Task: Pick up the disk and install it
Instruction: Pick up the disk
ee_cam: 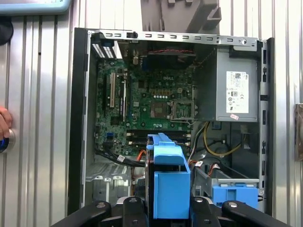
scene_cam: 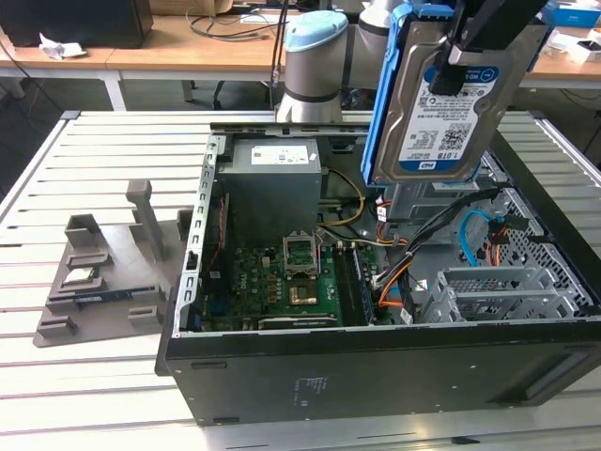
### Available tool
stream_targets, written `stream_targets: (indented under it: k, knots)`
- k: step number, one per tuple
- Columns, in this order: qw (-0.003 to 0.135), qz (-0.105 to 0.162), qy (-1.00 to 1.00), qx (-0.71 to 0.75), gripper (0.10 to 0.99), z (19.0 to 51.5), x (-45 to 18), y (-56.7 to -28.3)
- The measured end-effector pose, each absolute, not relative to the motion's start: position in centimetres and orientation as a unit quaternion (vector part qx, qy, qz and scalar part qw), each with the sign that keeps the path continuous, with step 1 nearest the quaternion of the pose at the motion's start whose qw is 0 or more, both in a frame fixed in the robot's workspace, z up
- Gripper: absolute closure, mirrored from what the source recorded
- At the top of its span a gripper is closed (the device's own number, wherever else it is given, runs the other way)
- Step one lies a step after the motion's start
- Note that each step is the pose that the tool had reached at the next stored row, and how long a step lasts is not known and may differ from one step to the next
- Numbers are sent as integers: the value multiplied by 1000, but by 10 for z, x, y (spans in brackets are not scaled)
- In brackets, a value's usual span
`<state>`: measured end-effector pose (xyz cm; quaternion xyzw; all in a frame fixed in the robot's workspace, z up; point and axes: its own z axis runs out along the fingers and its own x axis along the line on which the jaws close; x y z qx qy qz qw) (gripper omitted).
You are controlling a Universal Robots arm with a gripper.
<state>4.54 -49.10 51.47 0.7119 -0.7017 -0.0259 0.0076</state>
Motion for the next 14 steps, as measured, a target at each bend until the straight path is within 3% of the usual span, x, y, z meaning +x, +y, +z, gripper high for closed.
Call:
stream_targets:
  k: [14]
  knots:
    - [8, -26, -702, 712, 722, 508, 45, -536]
